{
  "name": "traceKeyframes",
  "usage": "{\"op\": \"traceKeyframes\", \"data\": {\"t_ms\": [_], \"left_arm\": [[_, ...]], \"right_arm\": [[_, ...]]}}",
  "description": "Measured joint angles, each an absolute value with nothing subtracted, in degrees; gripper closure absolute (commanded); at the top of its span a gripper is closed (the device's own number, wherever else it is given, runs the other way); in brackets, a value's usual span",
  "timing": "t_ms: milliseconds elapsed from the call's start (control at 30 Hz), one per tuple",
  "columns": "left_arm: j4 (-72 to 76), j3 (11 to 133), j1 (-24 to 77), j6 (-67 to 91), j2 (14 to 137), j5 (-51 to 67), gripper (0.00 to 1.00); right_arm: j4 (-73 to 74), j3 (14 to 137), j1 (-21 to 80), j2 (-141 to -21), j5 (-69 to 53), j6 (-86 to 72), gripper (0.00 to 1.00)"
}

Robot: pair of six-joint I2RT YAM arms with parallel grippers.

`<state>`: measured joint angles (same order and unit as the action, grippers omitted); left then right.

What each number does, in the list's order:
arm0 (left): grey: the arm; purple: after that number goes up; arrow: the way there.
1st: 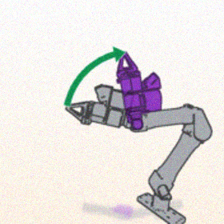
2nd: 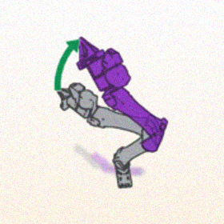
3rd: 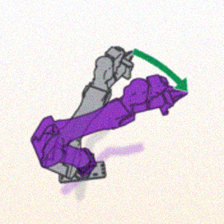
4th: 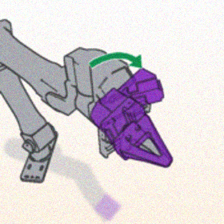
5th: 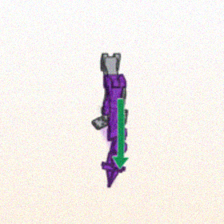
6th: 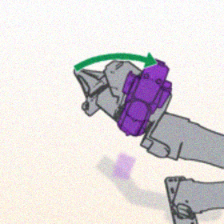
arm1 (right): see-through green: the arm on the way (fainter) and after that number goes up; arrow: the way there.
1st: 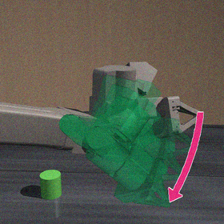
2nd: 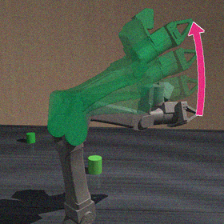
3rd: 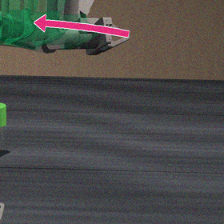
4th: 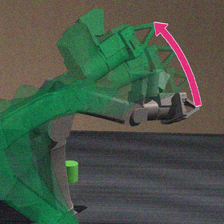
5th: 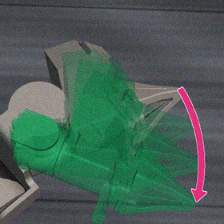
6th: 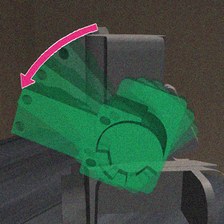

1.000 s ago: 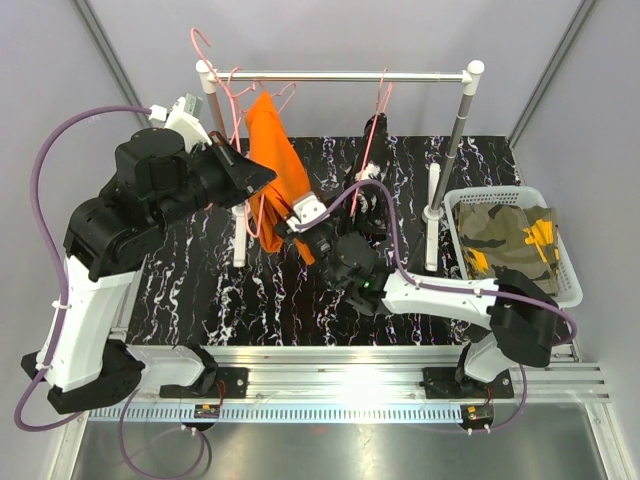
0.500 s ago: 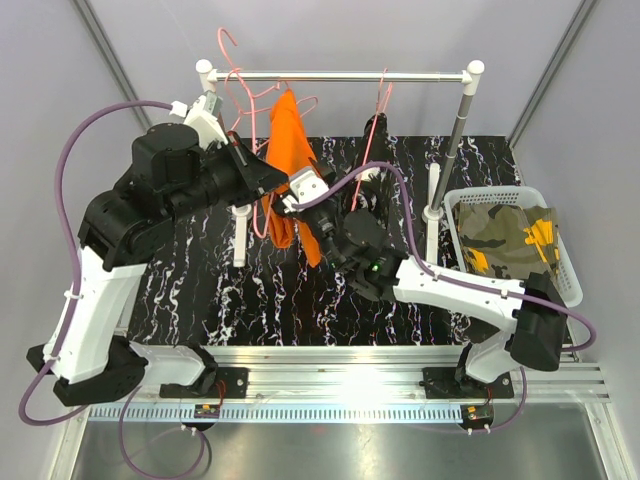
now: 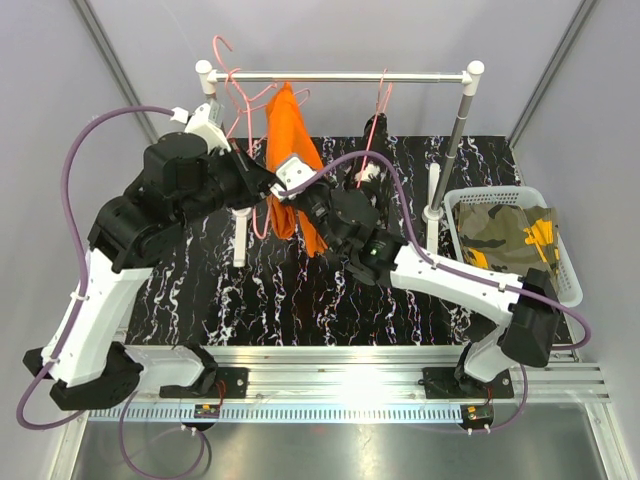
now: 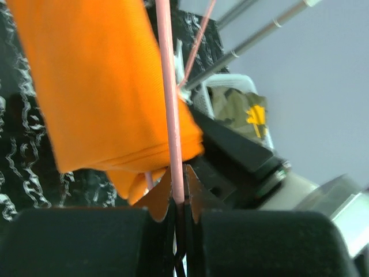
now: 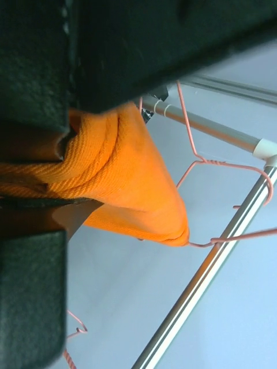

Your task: Remove the trousers from the hanger

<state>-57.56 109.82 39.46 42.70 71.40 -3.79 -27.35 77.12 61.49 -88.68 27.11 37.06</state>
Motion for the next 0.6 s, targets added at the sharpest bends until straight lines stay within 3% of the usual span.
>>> {"op": "traceKeyframes", "data": {"t_ms": [367, 600], "left_arm": [[-48.21, 82.21, 39.68, 40.95, 57.6, -9.96, 1.0], [-43.55, 71.02, 39.79, 41.58, 52.56, -9.85, 1.0]], "right_arm": [[-18.63, 88.68, 56.21, -90.26, 28.05, 35.88, 1.0], [-11.0, 100.14, 55.4, -91.11, 29.74, 36.69, 1.0]]}}
